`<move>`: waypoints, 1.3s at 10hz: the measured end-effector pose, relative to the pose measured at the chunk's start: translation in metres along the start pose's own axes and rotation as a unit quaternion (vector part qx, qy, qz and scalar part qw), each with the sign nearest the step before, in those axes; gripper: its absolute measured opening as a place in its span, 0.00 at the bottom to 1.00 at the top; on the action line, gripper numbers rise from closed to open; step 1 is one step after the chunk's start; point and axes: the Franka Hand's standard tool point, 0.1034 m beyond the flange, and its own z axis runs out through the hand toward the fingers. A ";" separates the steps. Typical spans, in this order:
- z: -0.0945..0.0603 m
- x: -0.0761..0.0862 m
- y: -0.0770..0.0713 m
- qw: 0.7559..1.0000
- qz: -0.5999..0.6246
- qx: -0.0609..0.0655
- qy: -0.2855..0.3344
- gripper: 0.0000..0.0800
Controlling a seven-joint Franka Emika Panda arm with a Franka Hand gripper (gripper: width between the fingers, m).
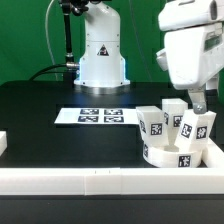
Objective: Assemble stool
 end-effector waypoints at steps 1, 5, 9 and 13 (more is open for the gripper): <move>0.000 -0.004 0.001 1.000 -0.021 0.004 -0.003 0.81; 0.001 -0.011 0.004 0.984 -0.175 -0.001 -0.017 0.81; 0.005 -0.016 0.004 0.950 -0.310 -0.006 -0.029 0.81; 0.017 -0.021 -0.001 0.923 -0.382 0.004 -0.042 0.81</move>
Offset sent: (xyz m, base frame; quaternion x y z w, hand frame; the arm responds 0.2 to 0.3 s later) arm 0.0000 0.0000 0.0000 0.0000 0.0000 -0.1938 0.9810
